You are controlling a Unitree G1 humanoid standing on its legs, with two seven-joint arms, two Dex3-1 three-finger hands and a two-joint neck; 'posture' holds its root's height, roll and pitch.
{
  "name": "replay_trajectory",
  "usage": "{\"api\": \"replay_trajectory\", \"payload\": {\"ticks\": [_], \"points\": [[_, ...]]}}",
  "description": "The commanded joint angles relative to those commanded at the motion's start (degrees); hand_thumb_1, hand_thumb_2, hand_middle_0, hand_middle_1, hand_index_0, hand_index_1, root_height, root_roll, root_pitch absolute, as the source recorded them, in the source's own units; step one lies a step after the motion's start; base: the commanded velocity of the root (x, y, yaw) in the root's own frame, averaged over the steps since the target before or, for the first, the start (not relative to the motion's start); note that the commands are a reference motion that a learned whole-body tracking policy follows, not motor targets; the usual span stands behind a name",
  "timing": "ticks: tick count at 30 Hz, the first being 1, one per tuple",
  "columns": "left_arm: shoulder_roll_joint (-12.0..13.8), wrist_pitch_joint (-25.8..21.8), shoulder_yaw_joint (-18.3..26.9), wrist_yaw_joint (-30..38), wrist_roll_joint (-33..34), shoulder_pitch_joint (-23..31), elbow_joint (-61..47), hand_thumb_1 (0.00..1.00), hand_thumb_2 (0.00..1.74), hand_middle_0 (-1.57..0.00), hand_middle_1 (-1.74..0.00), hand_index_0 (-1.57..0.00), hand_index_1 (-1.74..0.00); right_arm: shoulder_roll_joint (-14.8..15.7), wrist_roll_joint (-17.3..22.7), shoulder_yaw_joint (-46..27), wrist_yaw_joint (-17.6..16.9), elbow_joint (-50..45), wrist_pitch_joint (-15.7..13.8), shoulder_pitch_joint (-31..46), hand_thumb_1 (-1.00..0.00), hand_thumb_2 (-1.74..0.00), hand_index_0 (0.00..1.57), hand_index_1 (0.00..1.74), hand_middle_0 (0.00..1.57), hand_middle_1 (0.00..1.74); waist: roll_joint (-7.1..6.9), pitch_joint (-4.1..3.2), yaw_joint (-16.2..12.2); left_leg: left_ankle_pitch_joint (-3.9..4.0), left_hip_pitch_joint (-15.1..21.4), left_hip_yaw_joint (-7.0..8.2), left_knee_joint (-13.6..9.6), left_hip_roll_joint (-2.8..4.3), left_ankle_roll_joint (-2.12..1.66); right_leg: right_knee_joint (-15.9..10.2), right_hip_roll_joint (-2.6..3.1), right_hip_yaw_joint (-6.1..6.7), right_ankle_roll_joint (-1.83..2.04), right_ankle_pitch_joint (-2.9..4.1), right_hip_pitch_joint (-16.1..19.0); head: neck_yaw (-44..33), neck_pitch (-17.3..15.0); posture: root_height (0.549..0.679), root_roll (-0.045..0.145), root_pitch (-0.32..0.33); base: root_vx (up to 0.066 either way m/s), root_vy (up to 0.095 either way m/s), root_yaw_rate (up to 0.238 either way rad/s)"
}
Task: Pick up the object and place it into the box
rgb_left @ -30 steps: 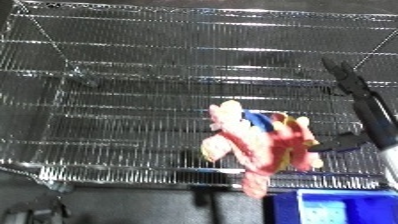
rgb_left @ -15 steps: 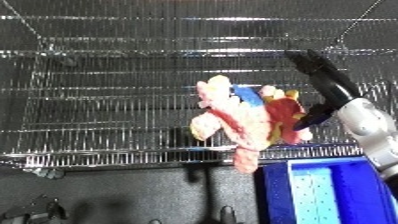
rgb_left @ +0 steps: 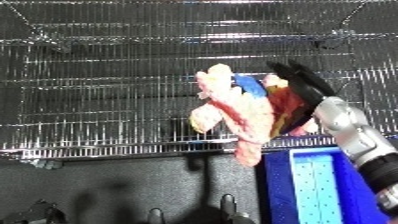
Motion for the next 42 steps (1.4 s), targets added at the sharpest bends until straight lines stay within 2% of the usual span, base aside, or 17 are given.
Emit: {"api": "replay_trajectory", "payload": {"ticks": [7,22,27,35,39,42], "points": [[-0.3,-0.1,-0.1,0.2,0.0,0.3,-0.3,1.0,1.74,-1.57,-1.74,-1.57,-1.74,2.7,-0.4,0.2,-0.4,3.7,0.2,-0.4,0.0,0.0,0.0,0.0,0.0,0.0,0.36,0.0,0.4,-0.25,-1.0,-0.26,0.5,-0.01,0.0,0.3,-0.05,-0.04,-0.05,-0.08,-0.9,0.8,1.1,0.643,0.039,-0.033,0.007,0.0,0.01],[-1.3,-0.6,1.3,1.3,0.9,0.1,0.3,1.0,1.74,-1.57,-1.74,-1.57,-1.74,7.1,-2.1,0.3,-1.0,5.2,0.0,-0.1,-0.75,-1.3,1.18,1.3,1.18,1.3,-0.01,0.0,-0.2,-0.56,-0.6,0.14,-0.5,0.36,-0.11,-0.3,0.04,-0.38,0.12,-0.18,-0.6,-0.9,2.1,0.645,0.038,-0.025,0.002,0.006,-0.01],[-1.5,-0.6,1.8,1.3,0.5,0.2,0.5,1.0,1.74,-1.57,-1.74,-1.57,-1.74,7.5,-2.4,0.4,-1.3,5.5,0.1,-0.7,-1.0,-1.74,1.57,1.74,1.57,1.74,-0.25,0.0,-0.3,-0.5,-0.1,0.35,-0.8,0.57,-0.21,-0.4,0.04,-0.39,0.11,-0.35,-0.3,-0.9,2.2,0.645,0.038,-0.027,-0.008,0.001,-0.017],[-0.3,-0.4,1.9,0.6,-1.3,0.0,0.8,1.0,1.74,-1.57,-1.74,-1.57,-1.74,6.0,-2.4,0.0,-1.5,5.2,1.1,-1.1,-1.0,-1.74,1.57,1.74,1.57,1.74,-0.22,0.0,-0.4,-0.18,0.2,0.3,-1.0,0.56,-0.43,0.0,-0.06,-0.27,0.09,-0.57,-0.1,0.8,2.3,0.644,0.04,-0.036,-0.019,-0.008,0.004],[0.2,0.0,1.8,0.1,-1.6,-0.7,1.2,1.0,1.74,-1.57,-1.74,-1.57,-1.74,4.1,-1.5,-1.4,-1.7,2.0,1.4,-0.5,-1.0,-1.74,1.57,1.74,1.57,1.74,-0.18,0.0,-0.9,-0.07,0.9,0.57,-1.2,0.59,-0.45,0.3,-0.14,-0.02,0.04,-0.54,0.1,2.1,3.3,0.644,0.041,-0.045,-0.033,-0.006,-0.034],[0.2,0.3,2.1,-0.1,-1.7,-1.1,1.8,1.0,1.74,-1.57,-1.74,-1.57,-1.74,1.8,-0.8,-3.2,-2.1,-2.6,1.4,0.7,-1.0,-1.74,1.57,1.74,1.57,1.74,-0.27,0.0,-1.7,-0.1,1.7,0.94,-1.4,0.73,-0.33,0.2,-0.17,0.34,-0.01,-0.41,0.5,3.5,4.1,0.644,0.042,-0.053,-0.034,0.007,-0.113]]}}
